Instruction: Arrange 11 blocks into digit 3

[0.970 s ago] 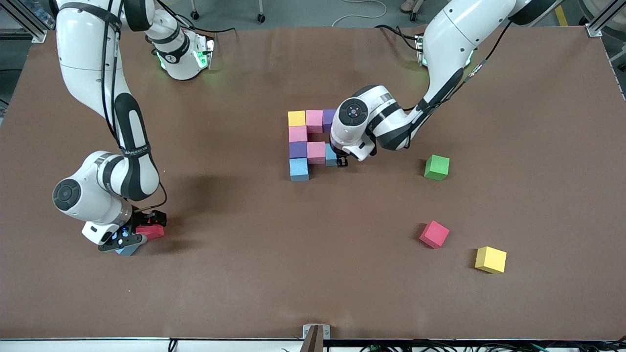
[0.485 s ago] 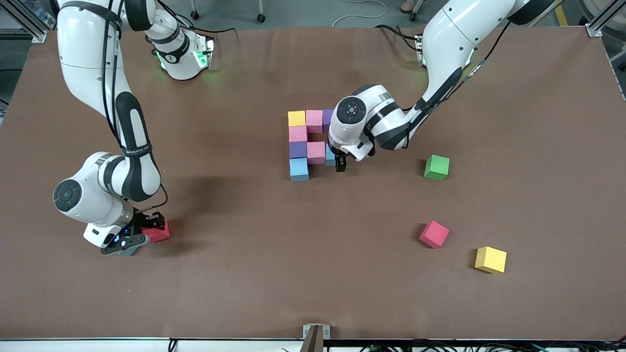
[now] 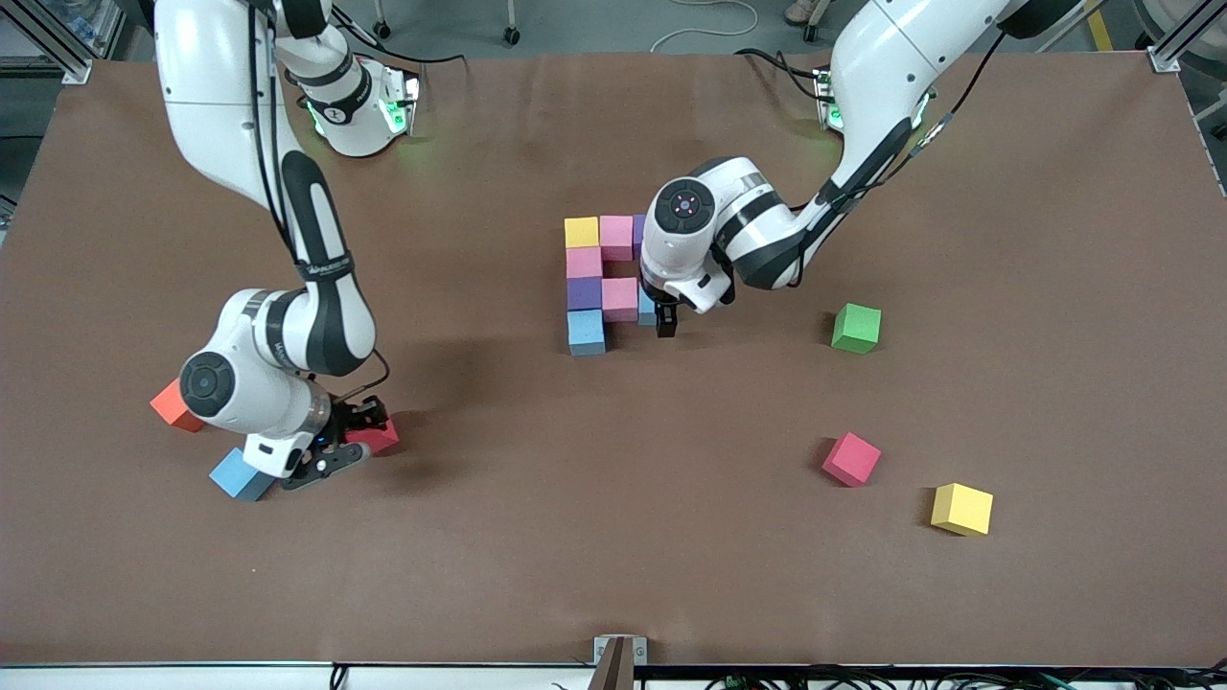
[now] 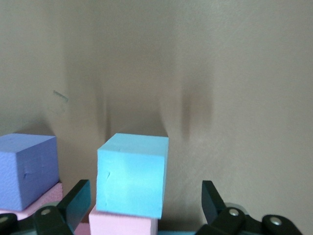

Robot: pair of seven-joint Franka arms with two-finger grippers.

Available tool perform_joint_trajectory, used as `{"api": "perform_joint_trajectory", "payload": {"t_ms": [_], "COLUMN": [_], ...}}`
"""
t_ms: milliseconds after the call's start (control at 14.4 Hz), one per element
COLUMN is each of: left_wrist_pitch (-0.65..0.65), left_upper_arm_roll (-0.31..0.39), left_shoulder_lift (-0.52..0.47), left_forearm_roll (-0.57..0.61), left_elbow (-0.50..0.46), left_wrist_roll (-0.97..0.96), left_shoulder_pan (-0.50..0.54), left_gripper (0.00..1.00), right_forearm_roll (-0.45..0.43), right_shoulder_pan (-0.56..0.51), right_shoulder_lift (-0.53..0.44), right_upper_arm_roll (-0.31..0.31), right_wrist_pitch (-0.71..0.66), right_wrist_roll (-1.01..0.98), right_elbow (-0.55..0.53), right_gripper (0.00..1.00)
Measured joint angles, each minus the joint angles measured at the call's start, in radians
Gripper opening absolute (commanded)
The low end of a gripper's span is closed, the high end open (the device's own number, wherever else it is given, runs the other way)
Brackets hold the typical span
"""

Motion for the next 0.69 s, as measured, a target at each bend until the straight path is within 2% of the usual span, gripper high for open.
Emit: {"api": "perform_joint_trajectory", "payload": {"t_ms": [277, 485, 693], "left_wrist_pitch": [-0.099, -0.219, -0.276], "left_upper_arm_roll": [-0.013, -0.016, -0.016], "left_shoulder_lift": [-0.048, -0.061, -0.063], "left_forearm_roll": [0.0, 0.0, 0.0], "left_elbow": [0.042, 0.133, 0.215], "left_wrist_roll": [0.021, 0.103, 0.245], "left_shoulder_pan": [0.002, 0.02, 0.068], "left_gripper": [1.0, 1.0, 1.0], "right_forearm_roll": [0.0, 0.0, 0.0], "right_shoulder_pan": [0.135, 0.249, 0.337], "right_shoulder_lift": [-0.035, -0.036, -0.035], "right_upper_arm_roll": [0.001, 0.001, 0.001], "right_wrist_pitch": [-0.028, -0.026, -0.011], "right_wrist_roll": [0.26, 0.453, 0.612], "right_elbow": [0.0, -0.001, 0.0], "right_gripper": [0.01, 0.01, 0.01]}}
